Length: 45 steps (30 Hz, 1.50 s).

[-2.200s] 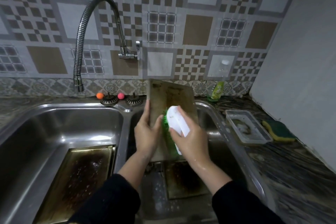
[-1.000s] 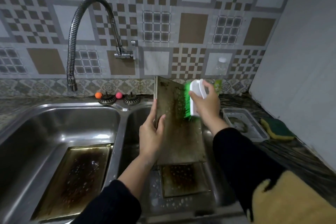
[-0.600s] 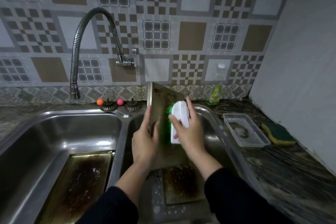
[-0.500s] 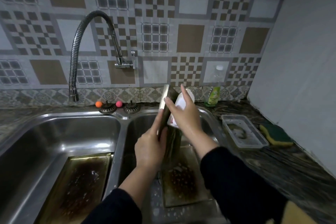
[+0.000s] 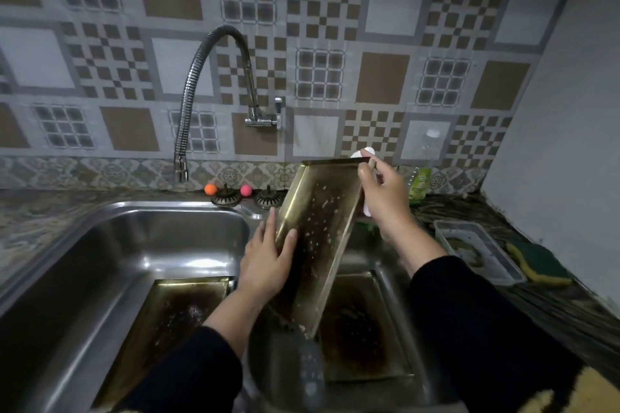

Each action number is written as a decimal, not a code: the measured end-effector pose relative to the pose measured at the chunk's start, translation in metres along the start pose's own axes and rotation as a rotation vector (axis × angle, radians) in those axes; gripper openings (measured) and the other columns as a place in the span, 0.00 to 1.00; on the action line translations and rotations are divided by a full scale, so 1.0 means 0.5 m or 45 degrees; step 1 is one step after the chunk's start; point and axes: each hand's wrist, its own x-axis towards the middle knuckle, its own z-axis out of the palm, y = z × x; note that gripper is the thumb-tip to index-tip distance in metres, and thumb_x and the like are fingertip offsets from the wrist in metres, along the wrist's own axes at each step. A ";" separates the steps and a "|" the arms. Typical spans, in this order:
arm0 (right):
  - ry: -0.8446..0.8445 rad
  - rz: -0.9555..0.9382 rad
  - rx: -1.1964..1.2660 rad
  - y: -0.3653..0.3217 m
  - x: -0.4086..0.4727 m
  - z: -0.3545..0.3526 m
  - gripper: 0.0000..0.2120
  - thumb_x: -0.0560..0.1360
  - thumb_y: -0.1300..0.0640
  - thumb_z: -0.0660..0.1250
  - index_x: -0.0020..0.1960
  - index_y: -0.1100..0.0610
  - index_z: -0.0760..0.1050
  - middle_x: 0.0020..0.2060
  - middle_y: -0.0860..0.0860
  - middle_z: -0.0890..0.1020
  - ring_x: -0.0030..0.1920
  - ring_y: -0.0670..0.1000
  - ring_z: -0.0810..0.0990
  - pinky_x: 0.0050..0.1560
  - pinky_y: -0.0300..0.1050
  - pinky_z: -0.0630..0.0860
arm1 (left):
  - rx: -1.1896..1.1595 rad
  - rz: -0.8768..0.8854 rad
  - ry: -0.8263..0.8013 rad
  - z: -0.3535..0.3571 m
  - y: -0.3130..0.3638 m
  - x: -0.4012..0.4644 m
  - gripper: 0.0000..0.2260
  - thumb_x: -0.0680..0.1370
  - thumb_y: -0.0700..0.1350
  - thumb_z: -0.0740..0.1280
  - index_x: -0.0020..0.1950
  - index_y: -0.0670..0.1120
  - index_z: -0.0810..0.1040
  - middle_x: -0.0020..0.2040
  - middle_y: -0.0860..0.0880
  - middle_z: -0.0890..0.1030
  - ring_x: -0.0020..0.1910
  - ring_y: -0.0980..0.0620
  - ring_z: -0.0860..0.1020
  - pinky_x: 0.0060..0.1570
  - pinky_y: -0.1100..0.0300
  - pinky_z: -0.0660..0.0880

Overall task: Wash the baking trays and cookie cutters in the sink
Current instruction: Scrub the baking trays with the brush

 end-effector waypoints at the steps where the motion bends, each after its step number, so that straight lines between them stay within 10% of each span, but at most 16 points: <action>1: -0.014 0.029 0.061 0.002 -0.003 0.010 0.19 0.80 0.52 0.59 0.71 0.51 0.69 0.41 0.46 0.75 0.35 0.47 0.73 0.30 0.31 0.66 | -0.044 -0.039 -0.033 -0.013 -0.013 0.004 0.31 0.78 0.66 0.52 0.77 0.61 0.43 0.76 0.48 0.61 0.73 0.44 0.63 0.69 0.46 0.64; 5: -0.033 0.020 0.125 0.006 -0.017 0.059 0.21 0.79 0.51 0.60 0.72 0.47 0.67 0.41 0.40 0.68 0.39 0.38 0.65 0.34 0.34 0.63 | -0.220 0.012 0.009 -0.062 -0.047 -0.007 0.30 0.79 0.61 0.58 0.77 0.61 0.49 0.70 0.53 0.71 0.68 0.48 0.71 0.61 0.55 0.69; 8: -0.074 0.041 0.082 -0.002 -0.029 0.094 0.24 0.78 0.48 0.62 0.73 0.46 0.64 0.61 0.45 0.74 0.54 0.45 0.75 0.38 0.34 0.73 | -0.193 -0.066 0.065 -0.100 -0.101 -0.016 0.28 0.79 0.61 0.58 0.77 0.62 0.52 0.67 0.55 0.74 0.65 0.48 0.74 0.58 0.56 0.70; 12: -0.091 0.025 -0.156 0.018 -0.053 0.134 0.34 0.69 0.45 0.73 0.72 0.43 0.65 0.70 0.42 0.70 0.65 0.51 0.72 0.57 0.56 0.78 | -0.133 -0.322 0.105 -0.162 -0.213 -0.038 0.30 0.78 0.62 0.59 0.77 0.61 0.50 0.70 0.48 0.73 0.66 0.43 0.73 0.62 0.50 0.69; 18: -0.130 0.102 -0.190 0.060 -0.104 0.182 0.34 0.68 0.55 0.76 0.71 0.44 0.67 0.68 0.42 0.72 0.57 0.47 0.77 0.31 0.36 0.75 | 0.019 -0.684 0.048 -0.218 -0.367 -0.084 0.33 0.80 0.56 0.61 0.78 0.54 0.47 0.69 0.40 0.73 0.65 0.38 0.73 0.64 0.48 0.68; 24: -0.096 0.137 -0.201 0.091 -0.141 0.186 0.34 0.68 0.60 0.76 0.71 0.49 0.69 0.68 0.42 0.72 0.62 0.43 0.72 0.53 0.43 0.77 | -0.003 -0.912 -0.122 -0.216 -0.476 -0.111 0.36 0.78 0.50 0.66 0.78 0.51 0.48 0.69 0.39 0.72 0.66 0.38 0.72 0.68 0.46 0.65; 28: -0.106 0.170 -0.263 0.101 -0.146 0.175 0.33 0.70 0.61 0.74 0.72 0.48 0.67 0.68 0.43 0.71 0.58 0.39 0.68 0.45 0.34 0.73 | -0.018 -0.918 -0.193 -0.198 -0.517 -0.101 0.36 0.75 0.48 0.70 0.76 0.53 0.51 0.67 0.41 0.72 0.65 0.40 0.72 0.68 0.43 0.66; 38: -0.235 0.295 -0.534 0.140 -0.153 0.151 0.33 0.69 0.56 0.75 0.70 0.41 0.67 0.62 0.44 0.73 0.38 0.43 0.73 0.33 0.48 0.78 | 0.326 -0.960 -0.265 -0.208 -0.507 -0.095 0.33 0.74 0.52 0.69 0.75 0.53 0.57 0.69 0.41 0.68 0.67 0.40 0.70 0.67 0.46 0.67; 45: -0.346 0.329 -0.689 0.154 -0.141 0.117 0.29 0.70 0.51 0.74 0.69 0.41 0.69 0.67 0.49 0.73 0.47 0.54 0.77 0.28 0.49 0.76 | 0.905 -0.779 -0.277 -0.216 -0.396 -0.042 0.17 0.78 0.51 0.60 0.66 0.51 0.73 0.65 0.48 0.75 0.63 0.46 0.74 0.55 0.53 0.72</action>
